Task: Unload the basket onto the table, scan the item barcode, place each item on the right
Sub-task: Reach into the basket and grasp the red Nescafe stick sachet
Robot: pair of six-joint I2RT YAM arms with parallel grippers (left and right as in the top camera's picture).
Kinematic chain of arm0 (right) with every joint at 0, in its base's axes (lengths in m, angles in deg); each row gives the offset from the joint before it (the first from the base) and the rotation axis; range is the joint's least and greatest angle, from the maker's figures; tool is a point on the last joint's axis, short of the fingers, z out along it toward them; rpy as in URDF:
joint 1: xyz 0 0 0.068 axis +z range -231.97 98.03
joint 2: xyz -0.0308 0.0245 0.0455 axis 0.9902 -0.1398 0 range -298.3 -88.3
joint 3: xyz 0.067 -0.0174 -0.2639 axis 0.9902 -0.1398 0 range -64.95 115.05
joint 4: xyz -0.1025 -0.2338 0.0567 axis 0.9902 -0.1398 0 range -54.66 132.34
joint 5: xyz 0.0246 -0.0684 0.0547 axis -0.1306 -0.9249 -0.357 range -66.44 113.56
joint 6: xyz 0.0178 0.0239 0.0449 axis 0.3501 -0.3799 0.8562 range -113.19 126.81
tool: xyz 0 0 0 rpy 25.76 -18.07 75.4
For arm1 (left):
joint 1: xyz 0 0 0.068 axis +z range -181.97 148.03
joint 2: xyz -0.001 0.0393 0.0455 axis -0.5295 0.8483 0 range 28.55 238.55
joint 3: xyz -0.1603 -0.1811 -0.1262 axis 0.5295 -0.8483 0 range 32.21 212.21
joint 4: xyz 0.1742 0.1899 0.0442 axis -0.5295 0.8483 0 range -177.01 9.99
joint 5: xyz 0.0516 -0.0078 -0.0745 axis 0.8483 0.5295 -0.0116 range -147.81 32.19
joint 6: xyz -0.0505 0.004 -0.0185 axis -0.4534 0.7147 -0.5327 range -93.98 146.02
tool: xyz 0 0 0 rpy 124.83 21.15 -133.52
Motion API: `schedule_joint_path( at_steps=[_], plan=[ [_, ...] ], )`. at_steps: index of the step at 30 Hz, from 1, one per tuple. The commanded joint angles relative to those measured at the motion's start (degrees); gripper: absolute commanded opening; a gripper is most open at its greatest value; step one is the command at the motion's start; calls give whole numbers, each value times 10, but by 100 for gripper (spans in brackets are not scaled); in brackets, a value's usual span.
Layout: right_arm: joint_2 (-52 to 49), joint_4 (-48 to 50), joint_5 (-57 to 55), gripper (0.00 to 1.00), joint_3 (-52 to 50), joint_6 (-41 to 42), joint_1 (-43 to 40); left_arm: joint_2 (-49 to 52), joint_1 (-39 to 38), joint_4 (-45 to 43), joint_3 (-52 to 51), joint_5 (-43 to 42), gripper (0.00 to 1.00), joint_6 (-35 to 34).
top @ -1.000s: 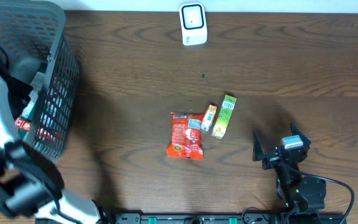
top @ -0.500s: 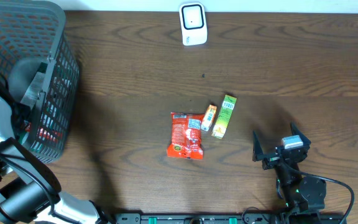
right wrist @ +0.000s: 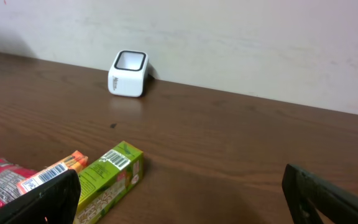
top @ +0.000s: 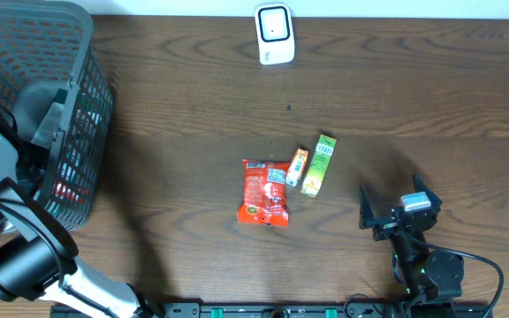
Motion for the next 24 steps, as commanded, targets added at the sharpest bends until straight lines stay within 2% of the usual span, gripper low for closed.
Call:
schedule_joint_path(
  at_steps=[1,7,11,16,17,19,24],
  plan=[
    [3,-2,1,99,-1,6,3,4,-1,2,-7,-6,53,10],
    [3,-2,1,99,-1,6,3,7,-1,-12,-24,-10,30,7],
    [3,-2,1,99,-1,6,3,7,-1,-17,-24,-25,29,7],
    [3,-2,1,99,-1,6,3,6,-1,-17,-24,-25,33,7],
    [3,-2,1,99,-1,6,3,6,-1,-17,-24,-26,31,7],
    [3,-2,1,99,-1,6,3,5,-1,-17,-22,-28,7,7],
    [3,-2,1,99,-1,6,3,-35,0,-10,-2,-42,8,8]
  ],
)
